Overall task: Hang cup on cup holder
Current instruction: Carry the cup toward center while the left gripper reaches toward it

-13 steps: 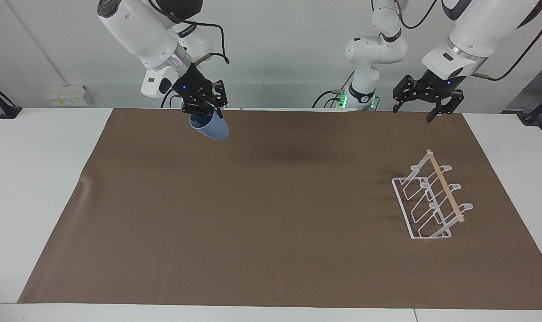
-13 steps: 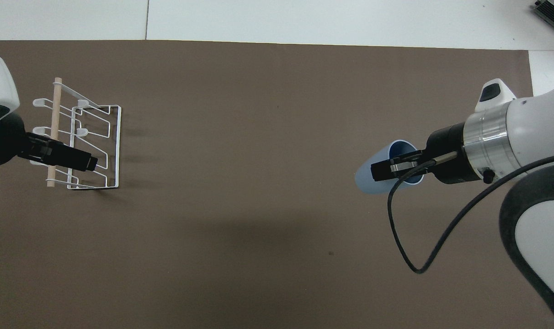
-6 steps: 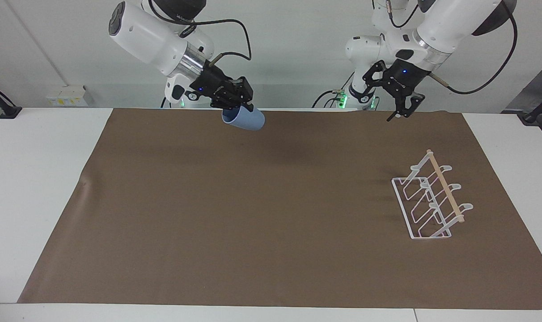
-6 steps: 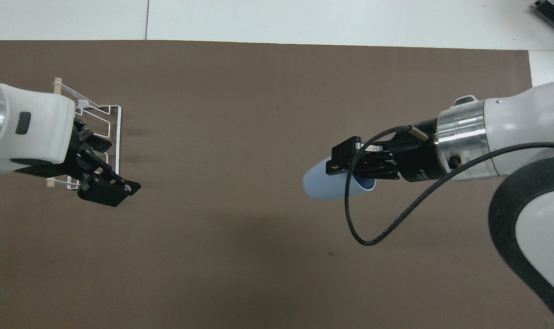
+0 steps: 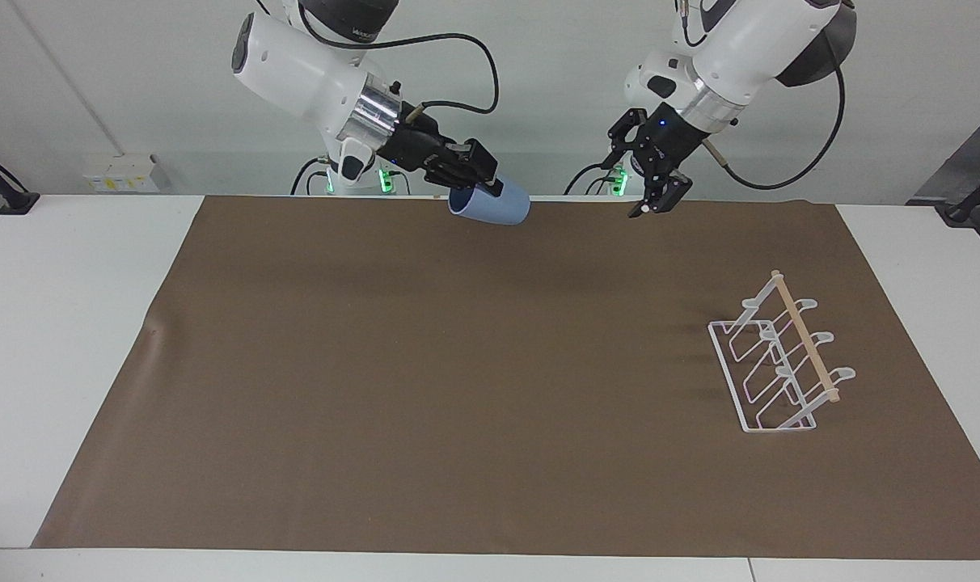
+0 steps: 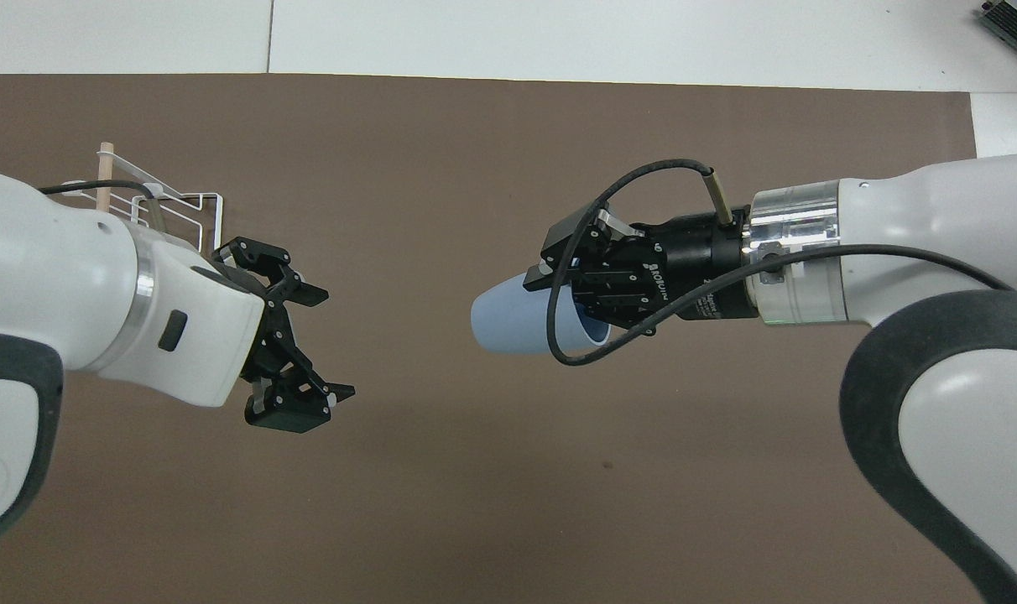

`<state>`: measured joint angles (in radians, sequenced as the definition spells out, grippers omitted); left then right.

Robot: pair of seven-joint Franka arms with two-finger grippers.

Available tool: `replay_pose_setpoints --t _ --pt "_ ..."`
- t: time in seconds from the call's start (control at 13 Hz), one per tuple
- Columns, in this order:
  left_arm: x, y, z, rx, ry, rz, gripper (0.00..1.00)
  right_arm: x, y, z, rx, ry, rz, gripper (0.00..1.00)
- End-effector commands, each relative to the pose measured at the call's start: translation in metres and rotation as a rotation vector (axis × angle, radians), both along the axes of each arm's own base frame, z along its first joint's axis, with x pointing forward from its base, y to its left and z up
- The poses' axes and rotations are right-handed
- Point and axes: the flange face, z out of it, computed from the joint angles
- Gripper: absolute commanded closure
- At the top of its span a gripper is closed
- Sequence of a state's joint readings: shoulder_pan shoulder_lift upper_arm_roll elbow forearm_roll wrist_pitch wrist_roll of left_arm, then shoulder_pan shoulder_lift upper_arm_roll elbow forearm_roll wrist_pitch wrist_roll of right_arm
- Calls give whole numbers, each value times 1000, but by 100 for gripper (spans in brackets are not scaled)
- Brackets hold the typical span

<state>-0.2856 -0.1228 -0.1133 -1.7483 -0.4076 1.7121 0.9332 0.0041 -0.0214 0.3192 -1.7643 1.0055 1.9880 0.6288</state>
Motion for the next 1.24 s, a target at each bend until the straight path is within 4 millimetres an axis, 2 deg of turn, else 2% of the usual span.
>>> replay_pose_setpoints --t 0.0,0.15,0.31,0.69,1.0,1.16 --pt "-12 -13 7 -47 -102 -45 0 2 11 3 63 87 -116 100" --pt "-9 -16 9 -56 -136 -55 0 4 19 3 83 130 -173 100" --pt "-15 -34 11 -69 -194 -140 0 5 25 4 113 166 -229 100" --pt "3 -27 16 -95 -276 -88 0 -1 45 5 133 225 -301 100" --pt "-1 -36 17 -101 -279 -83 0 0 45 3 137 258 -328 100" --pt "-2 -44 21 -118 -301 -54 0 -5 55 3 136 262 -317 100"
